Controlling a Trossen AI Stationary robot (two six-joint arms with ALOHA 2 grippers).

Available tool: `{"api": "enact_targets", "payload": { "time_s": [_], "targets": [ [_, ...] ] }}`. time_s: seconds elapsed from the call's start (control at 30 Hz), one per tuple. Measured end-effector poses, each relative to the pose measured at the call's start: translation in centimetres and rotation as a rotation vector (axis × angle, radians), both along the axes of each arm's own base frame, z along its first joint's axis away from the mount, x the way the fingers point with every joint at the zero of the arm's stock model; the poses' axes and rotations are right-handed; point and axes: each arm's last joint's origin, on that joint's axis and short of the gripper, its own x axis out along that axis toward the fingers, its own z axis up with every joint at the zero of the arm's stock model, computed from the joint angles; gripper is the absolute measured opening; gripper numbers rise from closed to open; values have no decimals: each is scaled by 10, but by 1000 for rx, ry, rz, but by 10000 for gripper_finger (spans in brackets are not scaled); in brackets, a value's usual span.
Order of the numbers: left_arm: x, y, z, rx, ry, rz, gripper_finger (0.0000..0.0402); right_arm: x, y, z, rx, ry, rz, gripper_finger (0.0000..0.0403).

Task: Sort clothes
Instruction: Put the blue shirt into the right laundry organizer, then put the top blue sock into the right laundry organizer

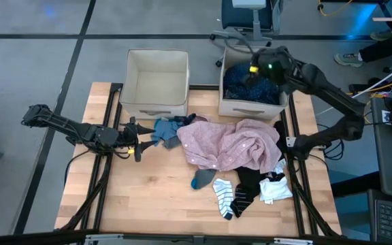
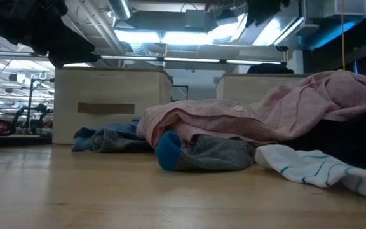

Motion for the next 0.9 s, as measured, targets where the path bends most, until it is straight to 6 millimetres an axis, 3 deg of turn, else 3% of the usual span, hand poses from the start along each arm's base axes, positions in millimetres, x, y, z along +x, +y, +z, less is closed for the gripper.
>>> {"api": "enact_targets", "payload": {
  "time_s": [0.23,0.57,0.73,0.9],
  "targets": [
    [0,0,0,-4,-1,1,217,25,51,-14,101,0,305,266],
    [0,0,1,-2,-6,0,217,56,117,-87,218,91,623,266],
    [0,0,1,-3,-9,0,217,61,134,-122,221,119,681,266],
    [0,0,1,-4,-12,1,217,68,140,-142,241,132,715,266]
  ]
}}
